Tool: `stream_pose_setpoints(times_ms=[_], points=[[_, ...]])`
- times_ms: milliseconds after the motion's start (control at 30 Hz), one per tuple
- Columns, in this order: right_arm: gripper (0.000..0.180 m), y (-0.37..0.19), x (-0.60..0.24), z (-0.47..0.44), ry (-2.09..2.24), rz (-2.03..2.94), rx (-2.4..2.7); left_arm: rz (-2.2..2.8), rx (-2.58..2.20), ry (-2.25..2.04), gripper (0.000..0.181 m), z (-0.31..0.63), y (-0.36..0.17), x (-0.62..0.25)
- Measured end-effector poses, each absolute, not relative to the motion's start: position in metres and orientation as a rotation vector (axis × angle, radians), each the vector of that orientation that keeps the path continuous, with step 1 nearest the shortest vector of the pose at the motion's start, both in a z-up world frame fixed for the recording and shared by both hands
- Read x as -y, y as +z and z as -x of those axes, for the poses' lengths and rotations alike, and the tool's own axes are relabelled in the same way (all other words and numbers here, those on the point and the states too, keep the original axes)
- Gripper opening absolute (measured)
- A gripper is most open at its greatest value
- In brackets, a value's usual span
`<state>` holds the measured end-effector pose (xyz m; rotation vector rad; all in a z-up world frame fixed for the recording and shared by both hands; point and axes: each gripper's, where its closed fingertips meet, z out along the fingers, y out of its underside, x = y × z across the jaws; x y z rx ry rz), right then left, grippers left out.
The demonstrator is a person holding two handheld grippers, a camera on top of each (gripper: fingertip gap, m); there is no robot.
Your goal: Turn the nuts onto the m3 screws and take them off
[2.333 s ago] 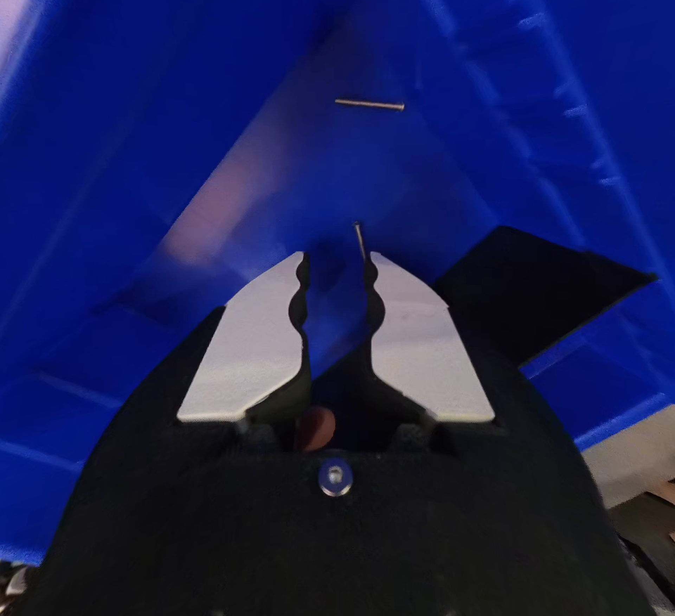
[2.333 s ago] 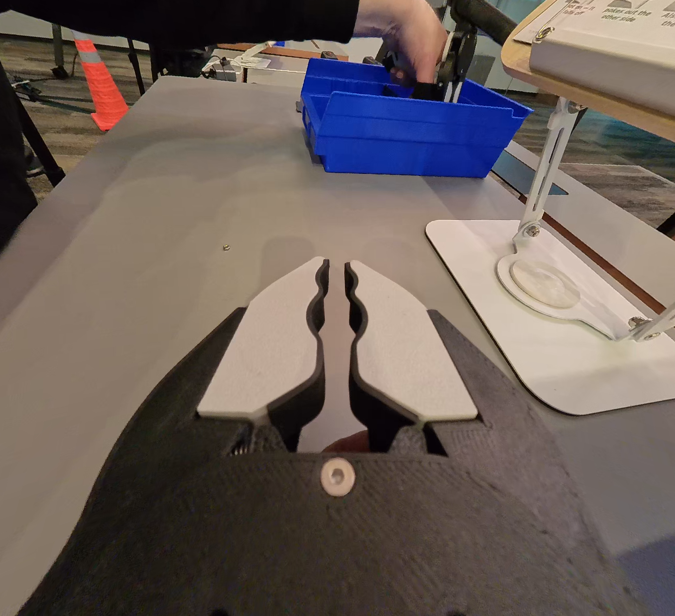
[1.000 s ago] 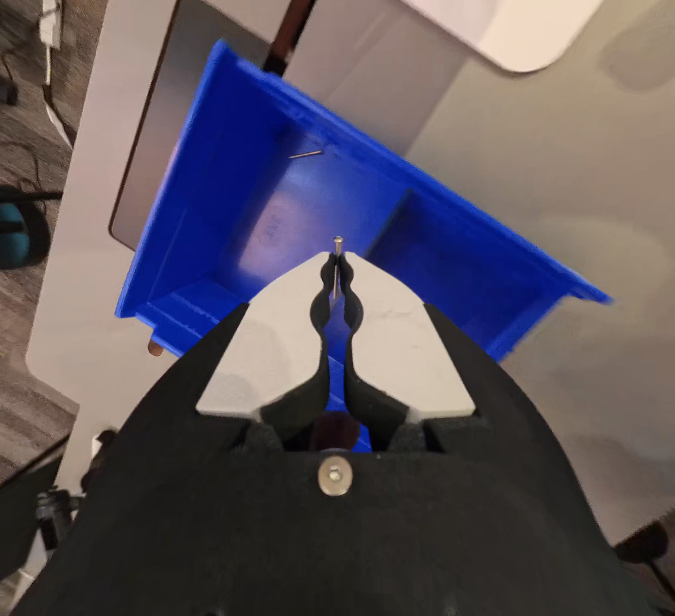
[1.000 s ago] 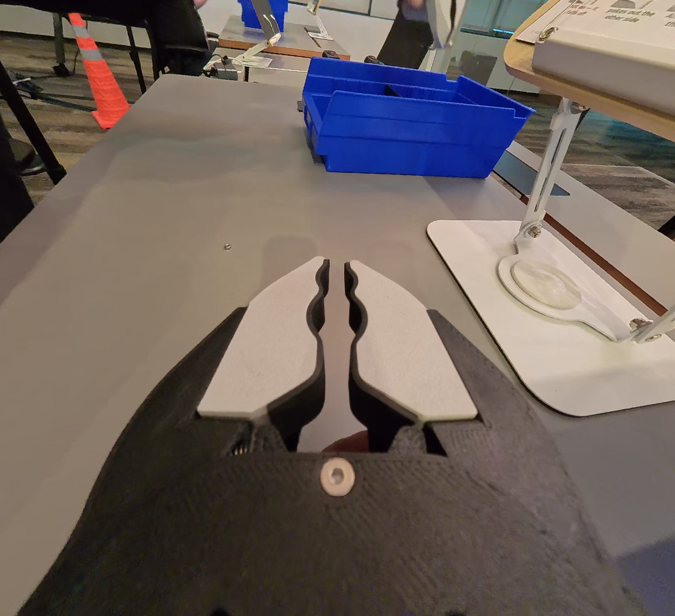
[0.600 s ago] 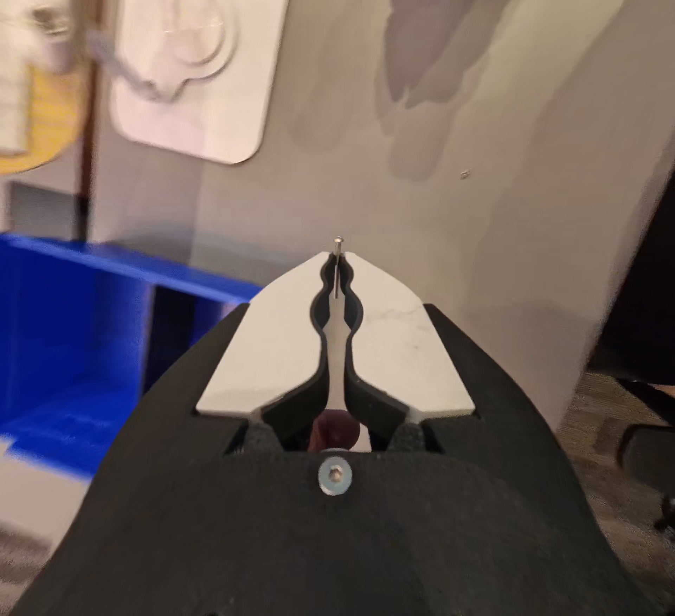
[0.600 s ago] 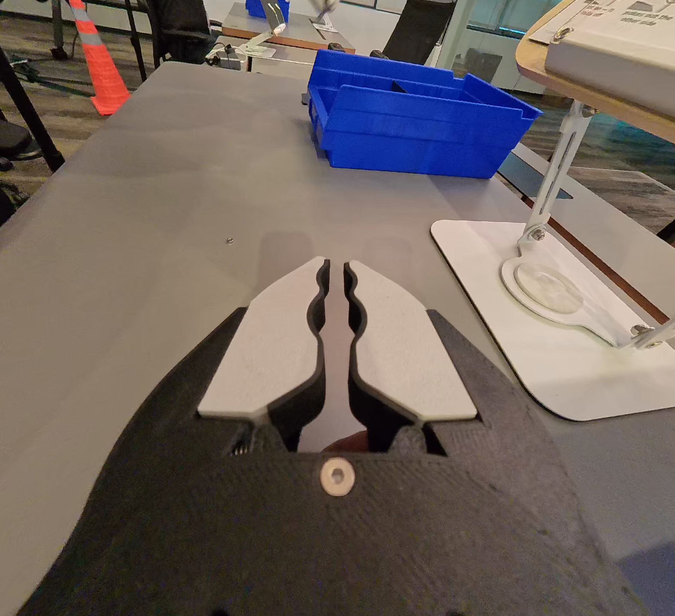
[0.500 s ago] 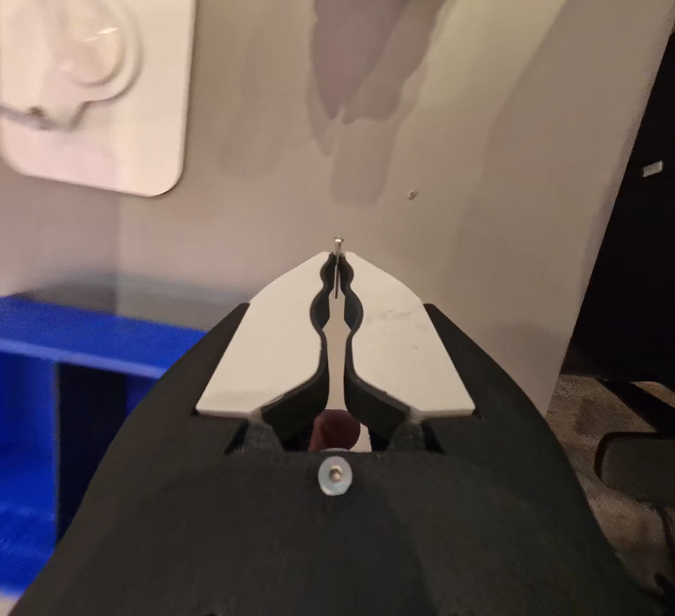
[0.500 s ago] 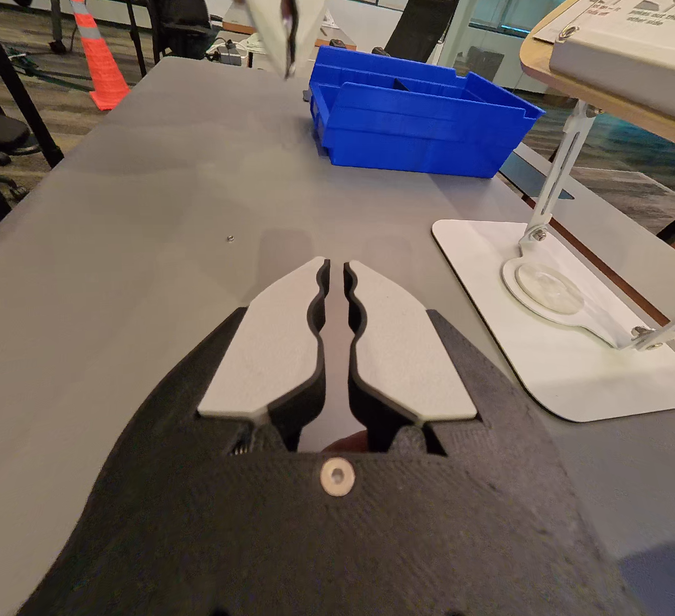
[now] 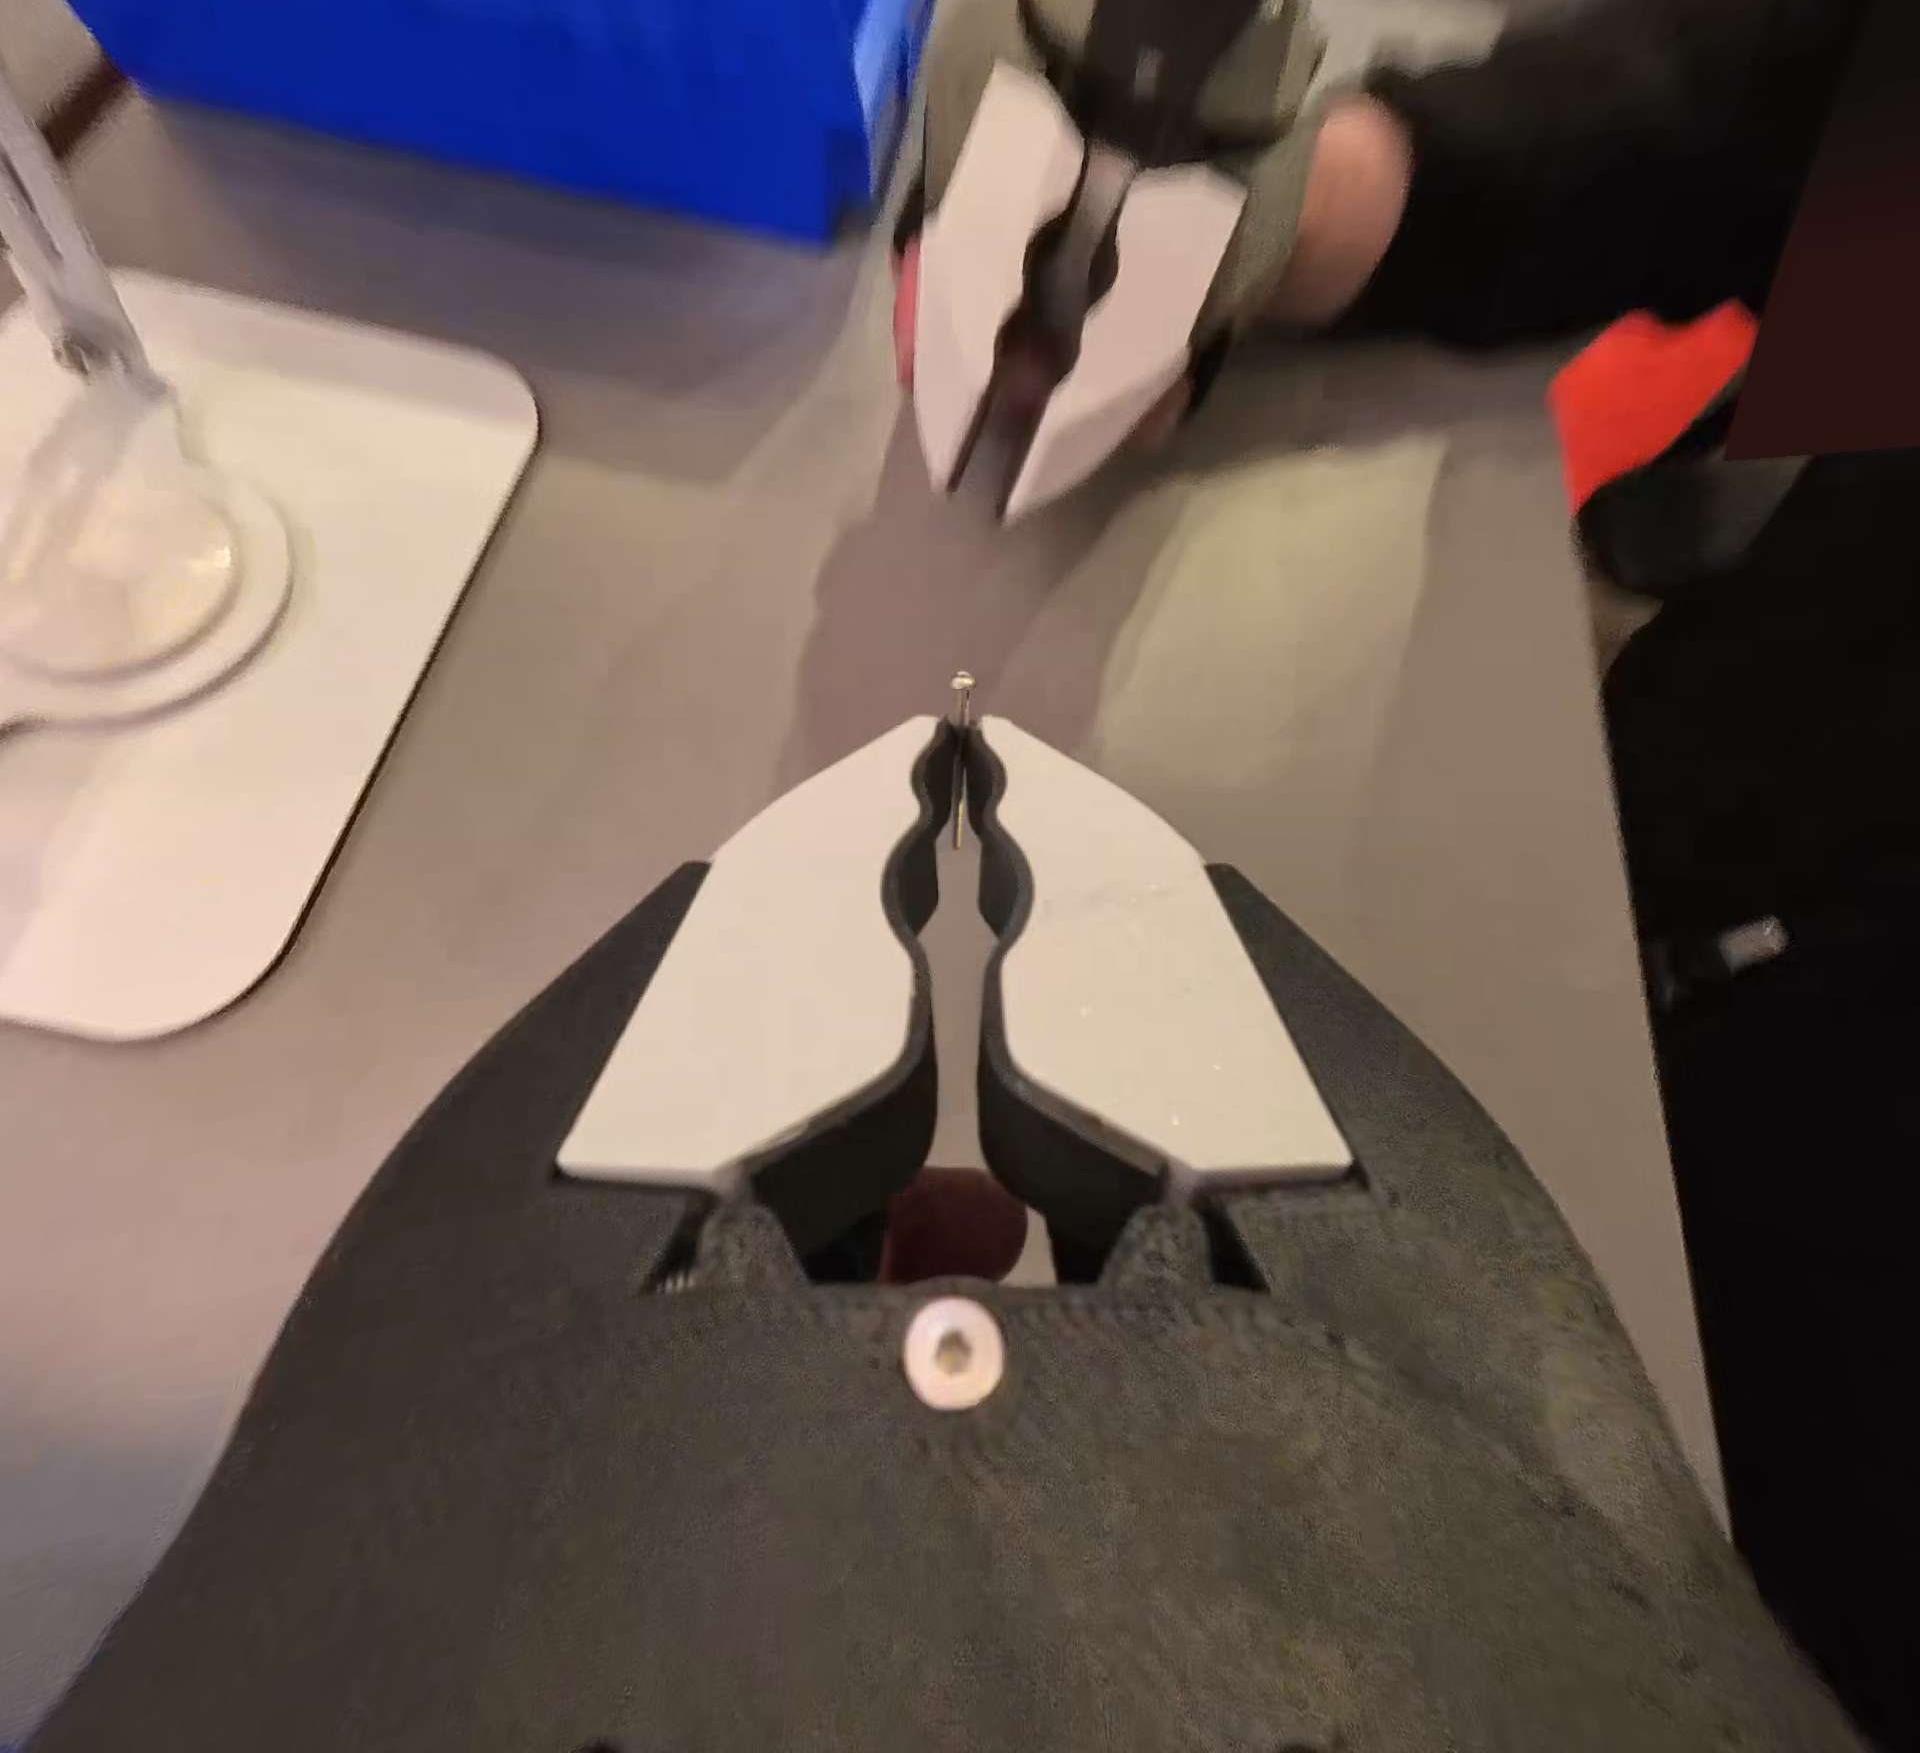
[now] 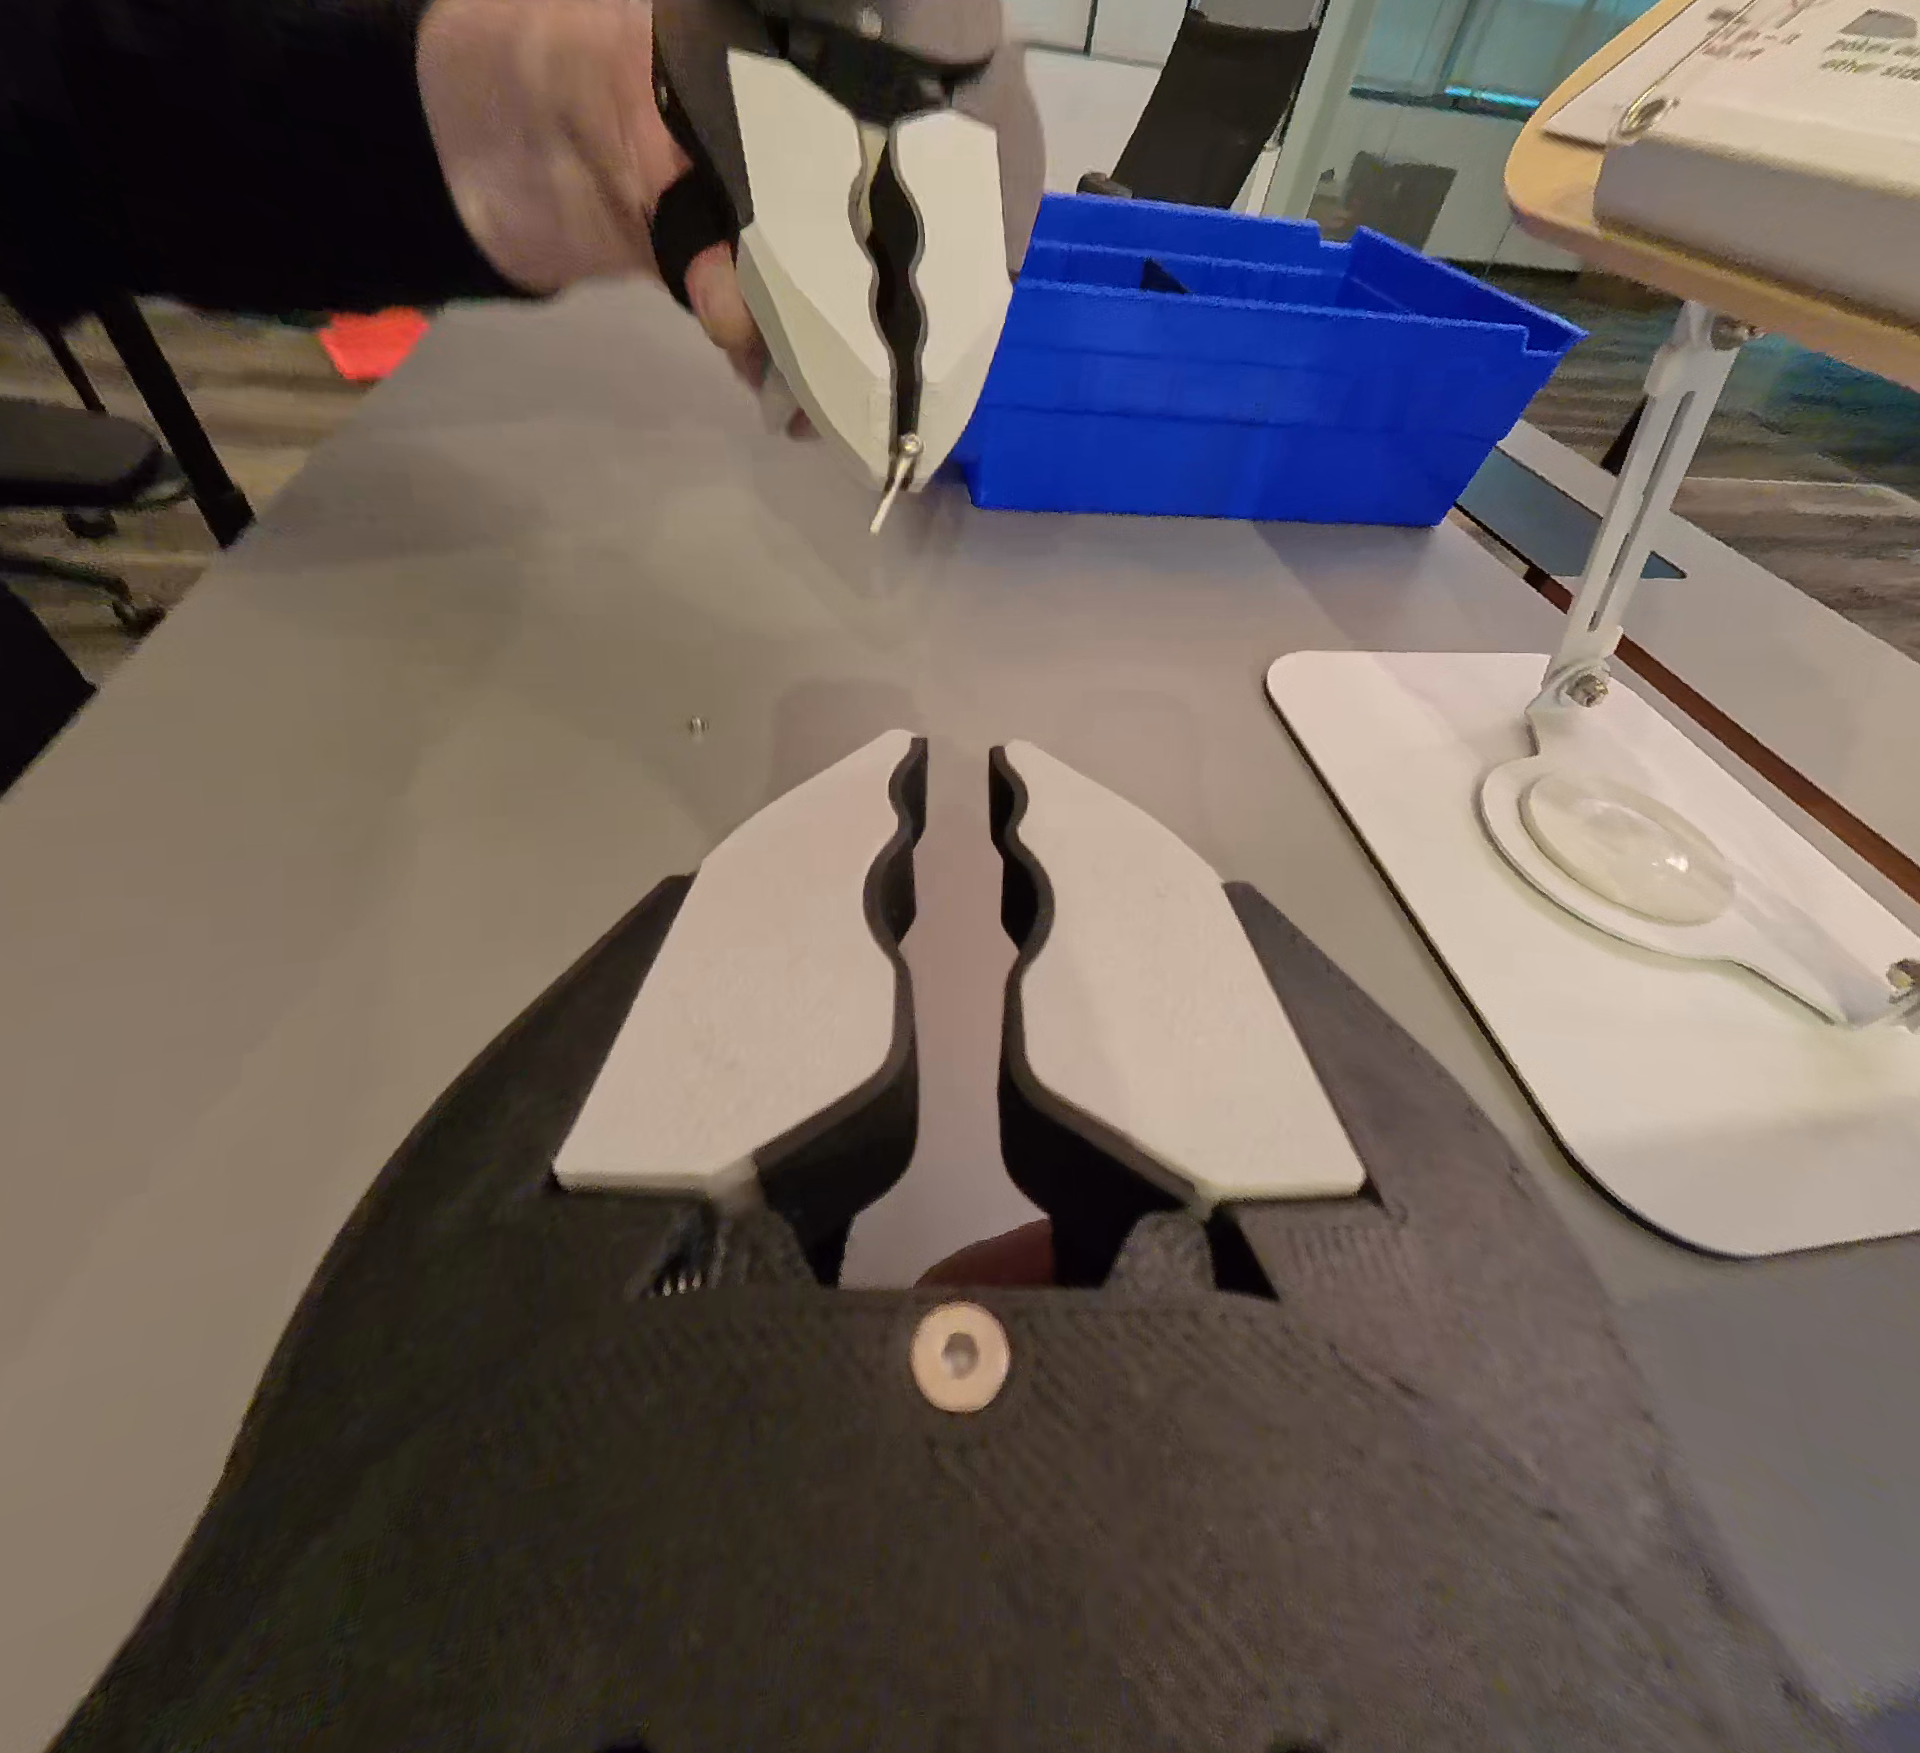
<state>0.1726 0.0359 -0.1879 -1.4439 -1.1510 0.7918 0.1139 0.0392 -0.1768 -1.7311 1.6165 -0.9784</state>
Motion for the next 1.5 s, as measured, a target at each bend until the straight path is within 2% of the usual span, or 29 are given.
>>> stream_pose_setpoints(times_ms=[33, 233, 433, 533, 800, 900, 1067, 1233, 1400, 1500], points=[[0.012, -0.183, -0.036, -0.170, 0.815, 1.439, 1.127, 1.677, -1.536, -1.058, 0.001, -0.119, -0.168, -0.040], [0.019, -0.164, -0.031, -0.146, 0.892, 1.427, 1.081, 1.424, -1.220, -1.397, 0.001, -0.134, -0.129, -0.039], [0.018, -0.149, -0.029, -0.129, 0.985, 1.411, 1.025, 1.319, -1.175, -1.468, 0.001, -0.147, -0.125, -0.027], [0.003, -0.144, -0.027, -0.125, 1.000, 1.392, 1.020, 1.295, -1.155, -1.482, 0.002, -0.149, -0.124, -0.026], [0.002, -0.151, -0.029, -0.127, 0.879, 1.452, 1.100, 1.267, -1.206, -1.445, 0.002, -0.144, -0.128, -0.023], [0.002, -0.158, -0.034, -0.134, 0.721, 1.509, 1.194, 1.271, -1.255, -1.333, 0.020, -0.135, -0.126, -0.028], [0.002, -0.173, -0.036, -0.139, 0.395, 1.538, 1.396, 1.273, -1.478, -1.024, 0.030, -0.136, -0.135, -0.023], [0.002, -0.179, -0.035, -0.137, 0.320, 1.547, 1.440, 1.271, -1.639, -0.838, 0.025, -0.145, -0.154, -0.019], [0.002, -0.181, -0.033, -0.137, 0.320, 1.550, 1.452, 1.256, -1.640, -0.789, 0.006, -0.145, -0.158, -0.021], [0.002, -0.184, -0.033, -0.138, 0.313, 1.556, 1.457, 1.271, -1.655, -0.780, 0.004, -0.145, -0.161, -0.022]])
